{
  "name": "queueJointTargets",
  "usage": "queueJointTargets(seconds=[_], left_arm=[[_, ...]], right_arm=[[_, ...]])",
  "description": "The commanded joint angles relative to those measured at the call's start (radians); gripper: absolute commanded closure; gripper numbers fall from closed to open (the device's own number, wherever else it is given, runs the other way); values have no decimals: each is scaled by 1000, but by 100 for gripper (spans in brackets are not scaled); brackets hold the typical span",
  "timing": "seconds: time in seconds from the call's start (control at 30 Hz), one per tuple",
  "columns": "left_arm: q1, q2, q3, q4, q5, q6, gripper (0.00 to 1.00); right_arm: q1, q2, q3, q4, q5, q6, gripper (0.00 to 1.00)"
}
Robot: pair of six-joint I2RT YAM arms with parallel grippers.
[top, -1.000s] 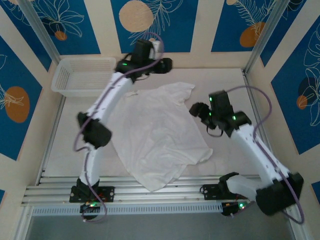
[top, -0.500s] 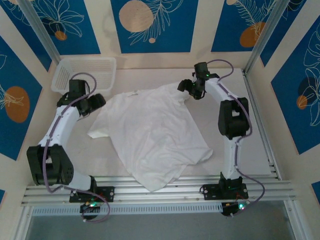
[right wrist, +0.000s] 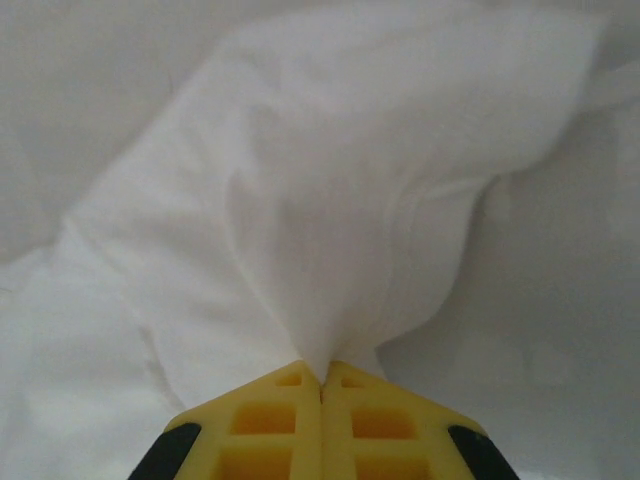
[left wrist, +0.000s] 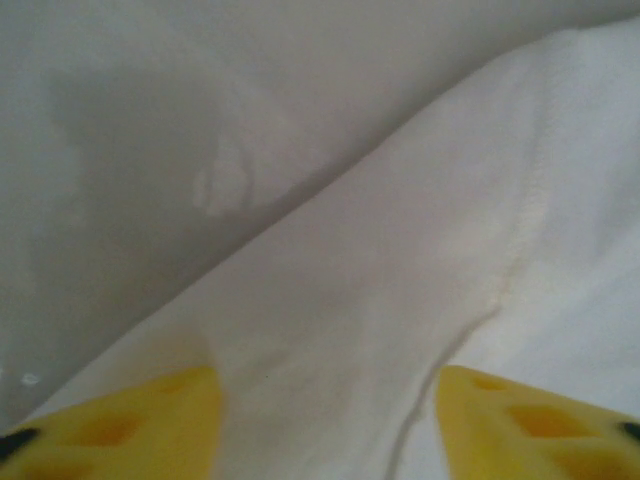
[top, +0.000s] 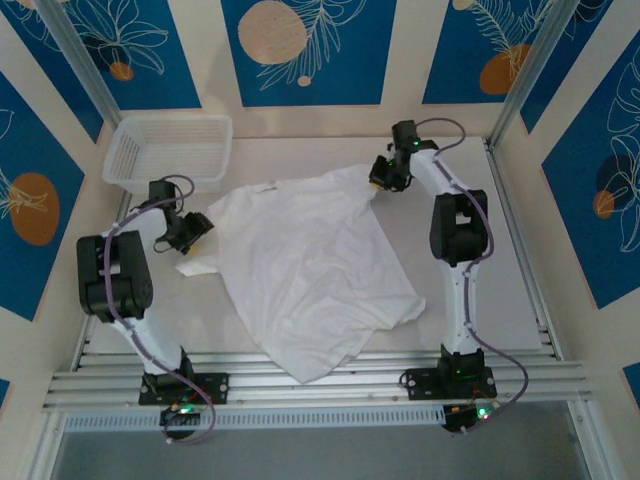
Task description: Fold the inside-out t-shirt
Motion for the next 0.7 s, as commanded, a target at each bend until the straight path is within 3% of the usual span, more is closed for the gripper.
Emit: queueJointTargets(seconds=[0.0,0.07,0.1,0.37,0.4,0.5,0.6,0.67], left_arm=[[-32,64,34,74,137,-20,76],[-74,106,87,76,173,-6,96],[-101,124,120,71,172,-1,100],[-261,288,485,39,48,-34,100],[-273,318,545,30,36,-40,100],[-299,341,626,79,10,-49,100],[-309,279,617,133,-13,-48,92],[-310,217,583,161,-19,-39,84]], right_arm=[[-102,-109,-13,-18,19,9,100],[-149,-111,-7,-32,31,15,100],[-175,-111,-3,-36,36,20,100],[-338,-66,41,-42,51,82,100],[-347,-47,68,-58,31,72,94],[-356,-2,186,-180,1,44,51],[-355,-85,149,-215,-21,22,37],[-357,-200,15,-161,-52,28,36]])
